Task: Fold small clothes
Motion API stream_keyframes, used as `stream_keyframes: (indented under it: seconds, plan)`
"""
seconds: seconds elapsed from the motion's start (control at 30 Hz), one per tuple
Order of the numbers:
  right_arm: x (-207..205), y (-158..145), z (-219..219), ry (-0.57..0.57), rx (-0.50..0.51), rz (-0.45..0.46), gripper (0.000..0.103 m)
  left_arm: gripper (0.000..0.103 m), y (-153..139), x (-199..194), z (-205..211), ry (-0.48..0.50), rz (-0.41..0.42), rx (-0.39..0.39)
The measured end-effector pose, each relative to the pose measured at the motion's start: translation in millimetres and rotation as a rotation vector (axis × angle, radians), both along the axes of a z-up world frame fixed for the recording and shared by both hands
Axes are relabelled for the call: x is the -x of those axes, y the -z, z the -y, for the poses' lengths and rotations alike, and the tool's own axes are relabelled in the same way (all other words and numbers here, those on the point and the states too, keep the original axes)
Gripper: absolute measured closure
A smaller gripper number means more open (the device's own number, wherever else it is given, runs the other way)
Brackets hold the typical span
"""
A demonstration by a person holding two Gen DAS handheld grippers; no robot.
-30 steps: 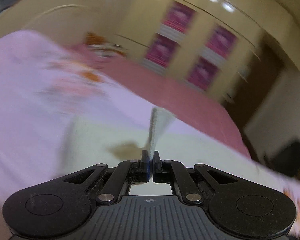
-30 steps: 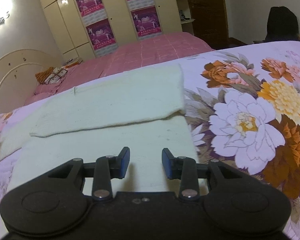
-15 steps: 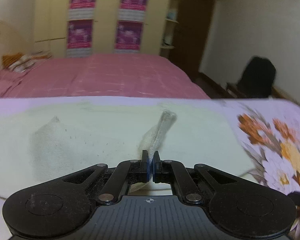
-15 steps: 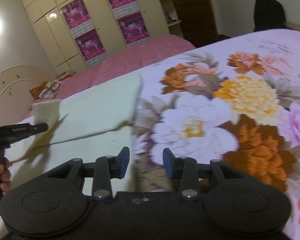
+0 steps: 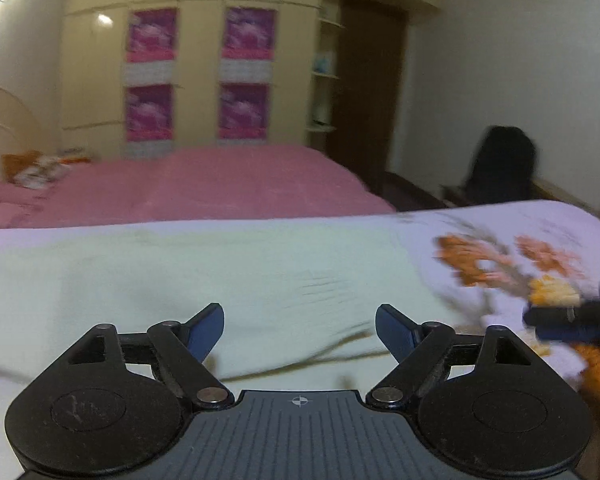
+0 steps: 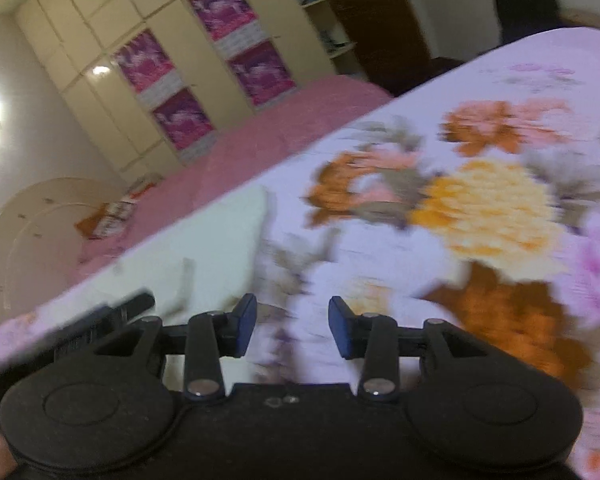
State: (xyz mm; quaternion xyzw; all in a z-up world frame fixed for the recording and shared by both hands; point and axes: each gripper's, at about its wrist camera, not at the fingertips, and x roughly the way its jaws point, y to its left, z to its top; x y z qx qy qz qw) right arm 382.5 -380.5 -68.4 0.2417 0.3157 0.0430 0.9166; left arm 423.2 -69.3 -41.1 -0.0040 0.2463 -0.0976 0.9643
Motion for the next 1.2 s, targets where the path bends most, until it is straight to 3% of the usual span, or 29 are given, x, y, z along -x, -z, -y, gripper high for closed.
stream_keyframes:
  seconds: [0.2,0.33,0.4,0.47,0.53,0.67,0.7,0.83,1.2]
  plan:
    - [-52.9,2.2,-54.8,-0.149,-0.061,0.010,0.064,0.020,2.8,37.6,-106.5,-0.253,-0.025,-0.051]
    - [-89.4,17.6,-83.8,-0.192,-0.057,-0.063,0.066,0.028,10.2,42.4,-146.6,-0.323,-0.082,-0.106]
    - [-100.4,22.6,-96.5,-0.205,-0.028,-0.082,0.071,0.028,13.9,42.2,-156.9,-0.334,-0.100,-0.116]
    - [-106.5,23.1,-108.8,-0.219,0.023,-0.086,0.088,0.031,20.1,31.7,-148.6,-0.333,-0.114,-0.111]
    - [-107.4,17.7,-117.2,-0.230,0.070,-0.065,0.095,0.042,23.0,28.2,-153.5,-0.324,-0.129,-0.102]
    - [-87.3,-10.3,-106.6,-0.173,0.096,0.071,0.096,0.049,34.5,10.5,-150.4,-0.305,-0.126,-0.102]
    - [-82.2,-14.3,-98.7,-0.132,0.096,0.089,0.096,0.055,34.6,9.7,-150.5,-0.298,-0.128,-0.100]
    - [-80.5,-6.0,-81.1,-0.087,0.094,0.029,0.096,0.061,37.0,2.1,-147.8,-0.268,-0.127,-0.101]
    - [-68.5,7.4,-77.3,-0.074,0.144,0.012,0.096,0.062,37.3,-23.5,-157.0,-0.269,-0.151,-0.050]
